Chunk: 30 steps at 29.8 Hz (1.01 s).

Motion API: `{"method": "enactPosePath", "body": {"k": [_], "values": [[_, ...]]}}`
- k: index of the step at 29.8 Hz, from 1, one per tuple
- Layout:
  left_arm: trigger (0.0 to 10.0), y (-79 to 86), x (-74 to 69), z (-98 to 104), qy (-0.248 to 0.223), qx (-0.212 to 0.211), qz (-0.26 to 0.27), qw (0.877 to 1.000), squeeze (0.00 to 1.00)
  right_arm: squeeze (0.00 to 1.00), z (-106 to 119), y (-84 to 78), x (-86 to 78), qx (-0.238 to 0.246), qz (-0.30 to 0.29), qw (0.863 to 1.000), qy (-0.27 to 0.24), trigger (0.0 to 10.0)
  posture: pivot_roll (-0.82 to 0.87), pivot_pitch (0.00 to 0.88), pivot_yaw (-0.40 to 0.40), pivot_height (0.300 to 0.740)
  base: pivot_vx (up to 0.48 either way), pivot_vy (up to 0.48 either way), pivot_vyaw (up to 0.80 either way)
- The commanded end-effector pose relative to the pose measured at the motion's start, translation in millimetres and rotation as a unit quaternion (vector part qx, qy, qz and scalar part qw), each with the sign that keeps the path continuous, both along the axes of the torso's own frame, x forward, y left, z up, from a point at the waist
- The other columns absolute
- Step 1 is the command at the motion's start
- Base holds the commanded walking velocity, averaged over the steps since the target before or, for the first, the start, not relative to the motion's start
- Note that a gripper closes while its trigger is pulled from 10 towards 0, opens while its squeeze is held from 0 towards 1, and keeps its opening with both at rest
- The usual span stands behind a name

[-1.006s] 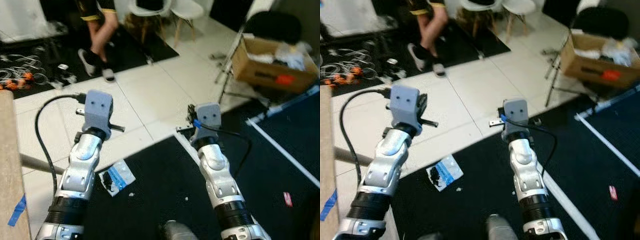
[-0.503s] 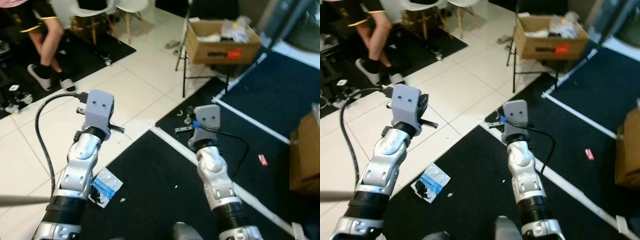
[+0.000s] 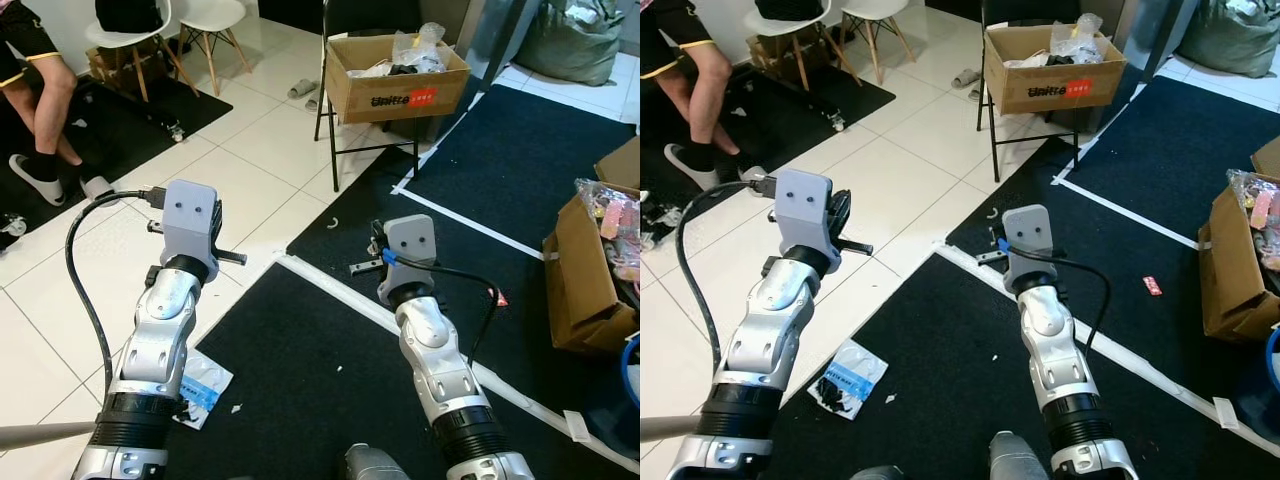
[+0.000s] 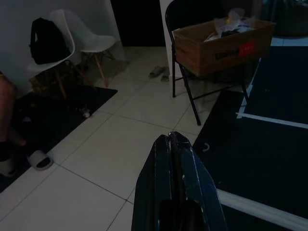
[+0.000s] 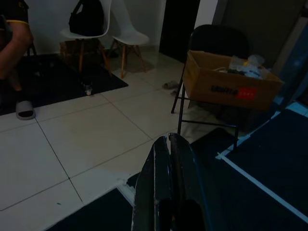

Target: Picking trash to rubbish bin

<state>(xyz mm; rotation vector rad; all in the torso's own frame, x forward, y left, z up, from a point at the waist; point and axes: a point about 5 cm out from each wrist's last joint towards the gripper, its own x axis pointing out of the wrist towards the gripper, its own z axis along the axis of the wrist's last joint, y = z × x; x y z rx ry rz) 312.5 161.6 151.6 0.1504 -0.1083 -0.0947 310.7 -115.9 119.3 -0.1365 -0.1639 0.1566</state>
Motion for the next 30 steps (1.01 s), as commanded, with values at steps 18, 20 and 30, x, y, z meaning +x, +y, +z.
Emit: {"method": "enactPosePath", "body": {"k": [18,20,30], "values": [[10.0,-2.4,-2.8,-1.7,0.000,-0.002,-0.003,1.000,0.00,0.00,-12.5,-1.2,-2.7,0.003,-0.001,1.000,0.029,10.0,0.03,0.057,0.035,0.740,0.301,0.000,0.00],[10.0,-1.8,-2.9,-1.7,0.000,-0.002,-0.002,1.000,0.00,0.00,-13.2,-1.6,-2.6,0.005,-0.003,0.999,0.032,10.0,0.03,0.058,0.034,0.740,0.300,0.000,0.00],[10.0,-1.5,-2.7,-0.7,0.001,-0.006,-0.001,1.000,0.00,0.00,-15.6,-3.4,-3.0,0.011,-0.008,0.999,0.040,10.0,0.03,0.060,0.035,0.740,0.304,0.000,-0.43]]}}
